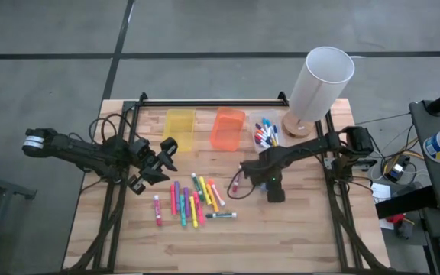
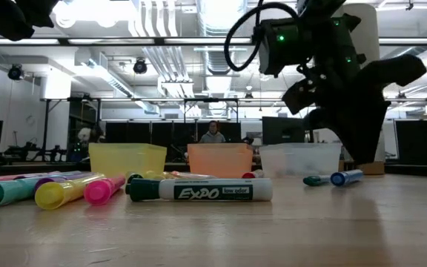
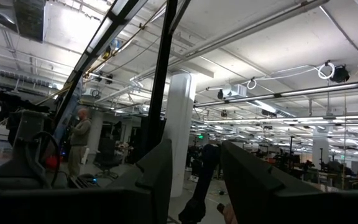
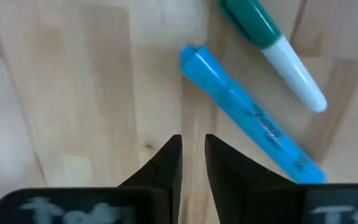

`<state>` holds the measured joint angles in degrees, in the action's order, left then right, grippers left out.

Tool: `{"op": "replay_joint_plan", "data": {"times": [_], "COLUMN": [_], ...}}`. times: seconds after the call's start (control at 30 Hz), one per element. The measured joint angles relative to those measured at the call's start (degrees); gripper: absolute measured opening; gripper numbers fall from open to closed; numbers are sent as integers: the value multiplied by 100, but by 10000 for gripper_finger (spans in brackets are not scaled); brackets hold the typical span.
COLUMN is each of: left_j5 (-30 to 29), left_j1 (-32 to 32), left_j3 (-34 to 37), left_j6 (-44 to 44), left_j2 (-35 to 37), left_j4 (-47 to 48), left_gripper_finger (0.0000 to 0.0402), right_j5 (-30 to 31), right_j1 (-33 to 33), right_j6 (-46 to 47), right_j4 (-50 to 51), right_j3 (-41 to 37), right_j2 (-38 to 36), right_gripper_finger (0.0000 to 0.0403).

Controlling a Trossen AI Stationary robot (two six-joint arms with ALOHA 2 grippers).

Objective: Pick & Place Markers
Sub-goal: Put the blue highlighter into the orange bin

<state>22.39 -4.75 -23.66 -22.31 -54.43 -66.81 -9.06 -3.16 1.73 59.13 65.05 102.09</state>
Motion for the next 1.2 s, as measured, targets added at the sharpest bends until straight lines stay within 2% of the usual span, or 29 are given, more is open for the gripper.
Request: {"op": "replay_joint_plan", "data": {"times": [0.13,0.23,0.4,0.7,0.87,1.07,1.2], "left_j5": [0,0,0,0,-51,-188,-195], "left_j1": [0,0,0,2,0,0,0], "left_j3": [0,0,2,0,-9,-11,-16], "left_j6": [8,11,11,9,154,728,1026], "left_j2": [0,0,2,4,4,4,-15], "left_j4": [0,0,31,39,39,-26,-170], "left_gripper_finger": [133,133,133,133,133,133,133], "right_j5": [326,351,632,660,1117,1273,1270], "right_j1": [7,-8,-162,-321,-323,-323,-321], "right_j6": [390,647,140,-766,-861,-1208,-975], "right_j4": [67,50,-8,35,-18,-155,-152], "right_j3": [-1,27,33,35,36,33,33], "right_j2": [-1,-1,-3,-3,-3,2,4], "right_gripper_finger": [70,68,83,167,210,214,208]}}
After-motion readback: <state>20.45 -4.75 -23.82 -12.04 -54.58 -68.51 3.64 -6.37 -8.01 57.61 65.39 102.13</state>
